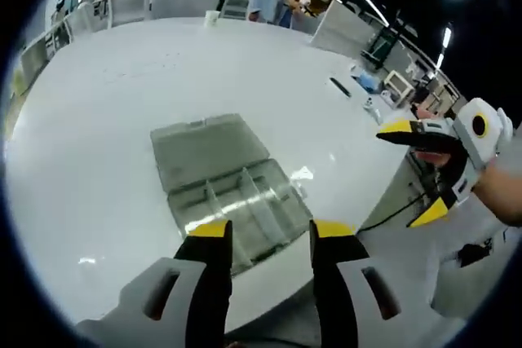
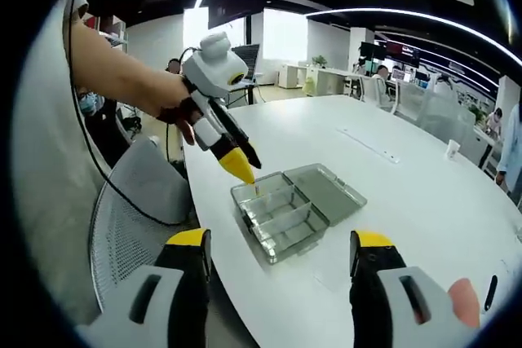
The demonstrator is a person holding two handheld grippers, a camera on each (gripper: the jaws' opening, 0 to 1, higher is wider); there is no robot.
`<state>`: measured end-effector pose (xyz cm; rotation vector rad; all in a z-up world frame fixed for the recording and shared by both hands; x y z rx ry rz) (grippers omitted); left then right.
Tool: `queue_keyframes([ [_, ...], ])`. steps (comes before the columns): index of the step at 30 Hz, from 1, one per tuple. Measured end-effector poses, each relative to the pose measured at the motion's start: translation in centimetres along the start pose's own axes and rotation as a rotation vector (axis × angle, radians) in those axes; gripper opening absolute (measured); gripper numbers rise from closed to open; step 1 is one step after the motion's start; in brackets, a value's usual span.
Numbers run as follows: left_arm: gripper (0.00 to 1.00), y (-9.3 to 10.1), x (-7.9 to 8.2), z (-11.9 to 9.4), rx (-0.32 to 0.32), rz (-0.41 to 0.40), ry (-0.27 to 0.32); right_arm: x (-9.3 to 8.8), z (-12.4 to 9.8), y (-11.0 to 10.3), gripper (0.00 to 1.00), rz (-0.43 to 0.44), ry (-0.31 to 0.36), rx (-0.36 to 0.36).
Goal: Insert the divider into the dual guide fixture by aligning both edges with the guide slots and pushing it downward to the bottom, including one-sided entry, uneven engagement, binding, and posture correction.
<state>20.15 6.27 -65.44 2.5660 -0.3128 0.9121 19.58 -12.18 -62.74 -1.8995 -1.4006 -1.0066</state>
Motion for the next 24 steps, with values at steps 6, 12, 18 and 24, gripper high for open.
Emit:
queue_keyframes([
  [6, 0.41, 1.3, 0.4, -1.6, -0.063, 0.032, 0.139, 0.1, -0.4, 0.1, 0.68, -0.001, -0.009, -0.007],
  [12, 0.45, 1.6, 0.7, -3.0, -0.077, 0.046, 0.215, 0.0, -0.8, 0.2, 0.68, -0.006, -0.022, -0.012],
  [18, 0.5, 2.2, 0.6, -4.0, -0.095, 0.074, 0.274, -0.1, -1.4, 0.7, 0.68, -0.004, -0.03, -0.019],
  [24, 0.53, 2.9, 0.1, -4.8, -0.113, 0.112, 0.32, -0.3, -1.8, 1.2, 0.68, -0.005, -0.044, -0.025],
])
Point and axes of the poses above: the point that each gripper's makers call its tool centre point, and the gripper's own axes: z roughly forward along the fingers, y roughly to its right, x roughly out of its top, the point moved 5 cm from there along -z, roughly backward along the fingers, and after that the axes turned 5 degrees about x, right-handed, at the moved point
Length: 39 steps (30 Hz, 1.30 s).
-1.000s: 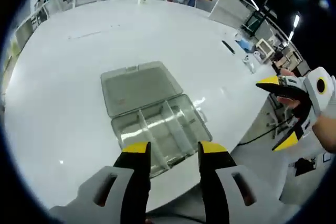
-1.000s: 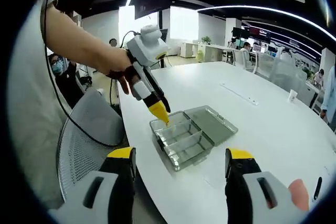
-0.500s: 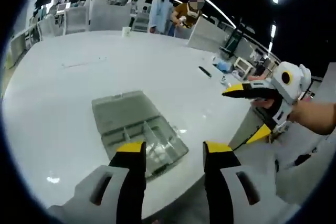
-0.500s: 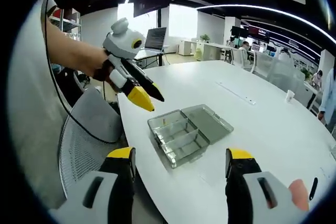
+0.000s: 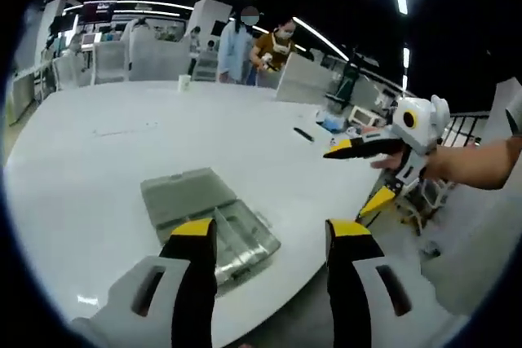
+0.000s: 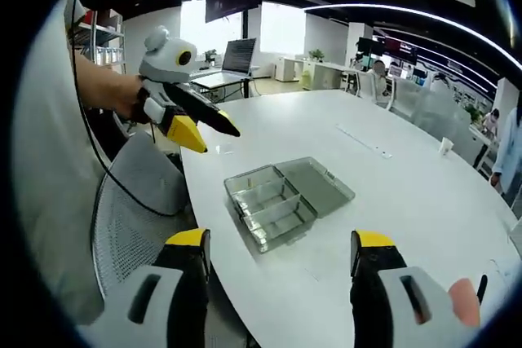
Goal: Insert the divider into the dual guide fixture by aligning both edges with the guide slots and pushing it downward to the bottom, including one-sided entry, uneven engagement, binding, and posture correction.
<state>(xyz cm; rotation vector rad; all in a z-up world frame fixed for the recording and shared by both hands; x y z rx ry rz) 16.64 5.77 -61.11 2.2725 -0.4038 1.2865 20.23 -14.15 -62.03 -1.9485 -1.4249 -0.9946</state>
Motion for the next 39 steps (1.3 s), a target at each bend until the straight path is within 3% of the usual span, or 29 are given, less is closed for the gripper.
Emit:
queue_keyframes([
  [18, 0.59, 0.3, 0.5, -2.0, 0.002, 0.058, 0.057, -0.7, -0.9, 1.3, 0.68, 0.003, -0.032, -0.015],
  [39, 0.58, -0.2, 0.3, -2.7, 0.023, 0.085, 0.046, -1.4, -1.2, 2.7, 0.67, 0.018, -0.045, -0.032],
])
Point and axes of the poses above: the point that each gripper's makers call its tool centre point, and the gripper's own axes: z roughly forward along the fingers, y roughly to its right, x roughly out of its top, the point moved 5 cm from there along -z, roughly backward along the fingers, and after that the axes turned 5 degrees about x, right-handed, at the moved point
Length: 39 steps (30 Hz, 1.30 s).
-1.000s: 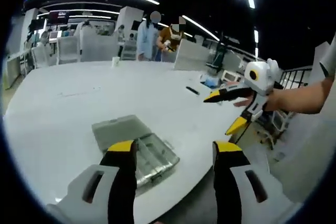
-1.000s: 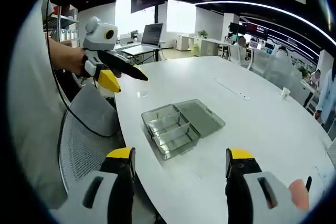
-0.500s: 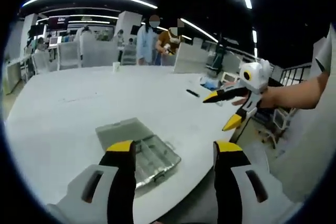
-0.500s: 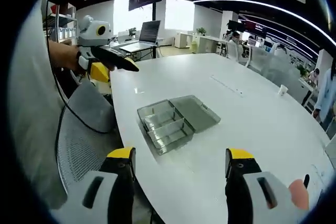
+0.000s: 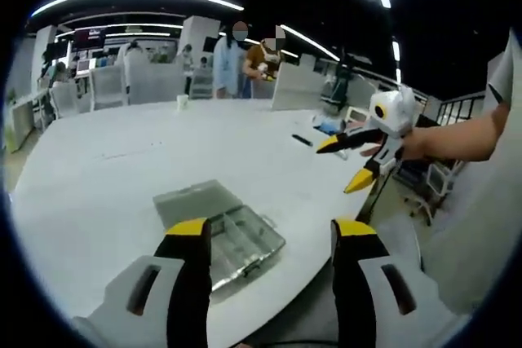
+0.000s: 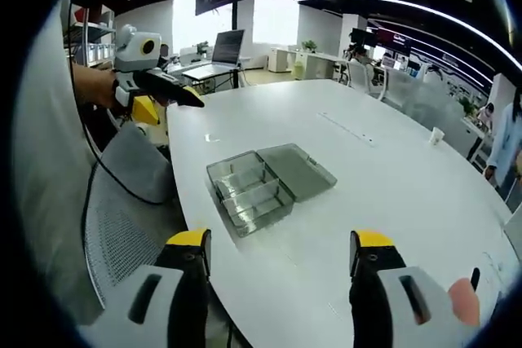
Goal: Insert the divider into the dual guide fixture by aligning both edges with the guide slots and pushing it downward to the bottom, including one-sided entry, uneven engagement, binding, and posture correction.
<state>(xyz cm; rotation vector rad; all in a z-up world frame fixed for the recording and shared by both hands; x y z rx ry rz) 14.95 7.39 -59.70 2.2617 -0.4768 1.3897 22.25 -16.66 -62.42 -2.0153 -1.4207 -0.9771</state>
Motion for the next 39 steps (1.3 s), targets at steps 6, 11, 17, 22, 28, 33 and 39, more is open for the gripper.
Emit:
queue_keyframes([
  [6, 0.58, 0.1, 0.2, 0.0, 0.0, 0.005, 0.007, 0.1, 0.1, -0.1, 0.67, -0.001, 0.005, 0.0],
  [11, 0.58, 0.1, 0.0, -0.2, 0.005, -0.001, 0.016, 0.2, 0.2, -0.4, 0.67, -0.002, 0.001, 0.003],
  [17, 0.58, 0.0, -0.1, -0.6, 0.014, -0.002, 0.02, 0.5, 0.3, -0.6, 0.67, -0.007, 0.003, 0.005],
  [22, 0.58, -0.1, -0.1, -0.9, 0.023, -0.007, 0.031, 0.6, 0.4, -0.7, 0.67, -0.006, 0.003, 0.005],
  [28, 0.58, -0.2, 0.2, -1.1, 0.029, 0.006, 0.039, 0.8, 0.5, -1.0, 0.67, -0.01, 0.002, 0.01],
  [33, 0.58, -0.3, 0.3, -1.2, 0.038, 0.006, 0.05, 1.0, 0.6, -0.9, 0.67, -0.016, -0.003, 0.016],
  [39, 0.58, -0.3, 0.2, -1.5, 0.043, 0.011, 0.05, 1.3, 0.8, -1.0, 0.66, -0.017, -0.005, 0.02],
])
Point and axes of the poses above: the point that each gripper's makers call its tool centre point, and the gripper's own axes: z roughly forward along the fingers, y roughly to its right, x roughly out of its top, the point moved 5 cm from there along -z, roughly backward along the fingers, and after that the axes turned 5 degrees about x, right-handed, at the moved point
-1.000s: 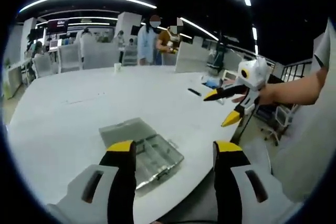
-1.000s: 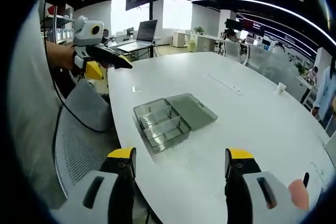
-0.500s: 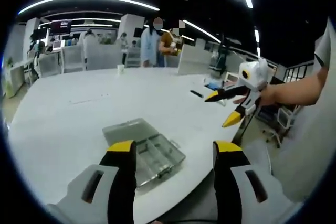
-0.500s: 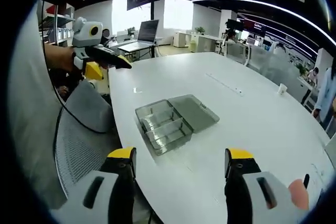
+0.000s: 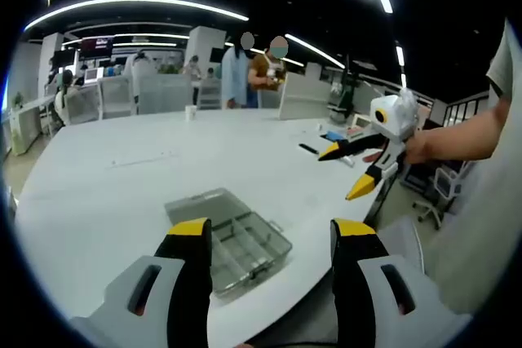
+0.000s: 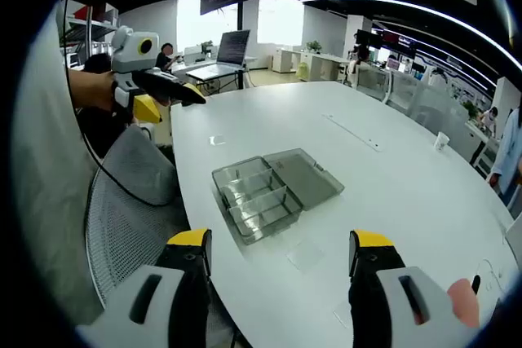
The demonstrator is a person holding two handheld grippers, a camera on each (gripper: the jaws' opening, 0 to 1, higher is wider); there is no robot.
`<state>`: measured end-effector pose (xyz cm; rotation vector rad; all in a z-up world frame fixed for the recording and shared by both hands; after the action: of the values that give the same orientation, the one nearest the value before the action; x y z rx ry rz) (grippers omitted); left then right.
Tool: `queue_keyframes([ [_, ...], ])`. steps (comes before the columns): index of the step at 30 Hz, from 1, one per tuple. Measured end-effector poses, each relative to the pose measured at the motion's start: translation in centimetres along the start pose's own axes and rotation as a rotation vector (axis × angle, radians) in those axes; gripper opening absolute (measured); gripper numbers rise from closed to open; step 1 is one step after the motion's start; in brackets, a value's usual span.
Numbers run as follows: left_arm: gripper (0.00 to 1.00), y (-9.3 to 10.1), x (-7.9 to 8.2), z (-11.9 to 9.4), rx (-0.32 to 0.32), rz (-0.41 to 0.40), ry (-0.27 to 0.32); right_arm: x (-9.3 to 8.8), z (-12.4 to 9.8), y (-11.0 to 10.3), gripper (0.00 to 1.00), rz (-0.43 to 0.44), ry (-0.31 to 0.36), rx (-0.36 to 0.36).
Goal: Insert the divider into the dual guide fixture by aligning both edges with the guide slots and pushing it downward to the bottom, including one-sided entry, uneven engagement, binding, and posture correction.
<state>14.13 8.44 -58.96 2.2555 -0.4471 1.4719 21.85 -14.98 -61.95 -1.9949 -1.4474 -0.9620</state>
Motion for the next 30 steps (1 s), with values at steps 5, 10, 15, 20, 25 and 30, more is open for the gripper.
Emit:
queue_keyframes([
  [5, 0.58, 0.05, 0.19, -0.02, 0.003, 0.011, -0.001, -0.01, 0.11, 0.01, 0.66, -0.004, -0.004, 0.006],
  [10, 0.59, 0.17, 0.17, 0.03, 0.003, 0.02, -0.013, 0.07, 0.16, 0.11, 0.66, -0.003, 0.0, 0.006],
  [15, 0.59, 0.23, 0.12, 0.04, 0.002, 0.029, -0.019, -0.06, 0.16, 0.03, 0.66, -0.003, -0.003, 0.005],
  [20, 0.59, 0.54, 0.19, 0.04, -0.001, 0.032, -0.019, -0.19, 0.14, -0.07, 0.66, 0.002, -0.002, 0.003],
  [25, 0.59, 0.63, 0.21, 0.06, -0.003, 0.031, -0.023, -0.2, 0.16, -0.17, 0.66, 0.003, -0.001, 0.003],
  [30, 0.59, 0.49, 0.23, -0.03, -0.001, 0.035, -0.022, -0.39, 0.21, -0.04, 0.65, 0.006, -0.001, 0.0],
])
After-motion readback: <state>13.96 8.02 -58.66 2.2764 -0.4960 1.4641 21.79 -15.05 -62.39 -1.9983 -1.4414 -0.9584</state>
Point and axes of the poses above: the point that each gripper's makers call its tool centre point, and the gripper's own axes: z roughly forward along the fingers, y roughly to its right, x roughly out of its top, the point moved 5 cm from there along -z, roughly backward along the fingers, and after that the axes turned 5 degrees about x, right-handed, at the moved point
